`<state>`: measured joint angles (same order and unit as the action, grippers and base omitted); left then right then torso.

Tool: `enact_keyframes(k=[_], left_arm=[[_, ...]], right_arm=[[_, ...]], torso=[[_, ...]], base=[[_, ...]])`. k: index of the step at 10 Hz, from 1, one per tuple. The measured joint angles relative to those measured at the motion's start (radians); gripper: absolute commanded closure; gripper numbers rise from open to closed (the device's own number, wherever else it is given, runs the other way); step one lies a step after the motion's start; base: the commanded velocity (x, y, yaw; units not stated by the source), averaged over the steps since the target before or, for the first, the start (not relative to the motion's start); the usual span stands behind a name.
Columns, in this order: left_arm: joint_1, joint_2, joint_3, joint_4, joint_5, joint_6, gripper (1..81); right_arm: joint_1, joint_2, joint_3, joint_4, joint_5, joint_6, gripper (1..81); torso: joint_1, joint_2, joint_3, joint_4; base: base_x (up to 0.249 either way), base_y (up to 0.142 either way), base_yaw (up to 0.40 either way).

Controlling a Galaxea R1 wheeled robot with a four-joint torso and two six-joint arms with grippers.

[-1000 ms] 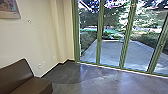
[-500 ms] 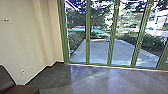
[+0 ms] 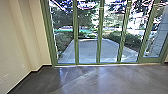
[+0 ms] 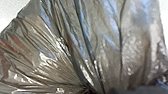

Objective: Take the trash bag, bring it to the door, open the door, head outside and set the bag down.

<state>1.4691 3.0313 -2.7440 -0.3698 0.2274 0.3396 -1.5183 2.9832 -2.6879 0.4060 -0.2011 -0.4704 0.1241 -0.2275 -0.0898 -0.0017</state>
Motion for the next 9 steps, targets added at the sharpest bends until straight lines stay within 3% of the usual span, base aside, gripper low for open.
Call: enact_keyframes(k=[9], left_arm=[[0.0,-0.001,0.0,0.0,0.0,0.0,81.1]], right_arm=[[0.0,0.0,-0.006,-0.003,0.0,0.0,1.0]], torso=[[0.0,0.0,0.0,0.0]], base=[[0.0,0.0,-0.319]])
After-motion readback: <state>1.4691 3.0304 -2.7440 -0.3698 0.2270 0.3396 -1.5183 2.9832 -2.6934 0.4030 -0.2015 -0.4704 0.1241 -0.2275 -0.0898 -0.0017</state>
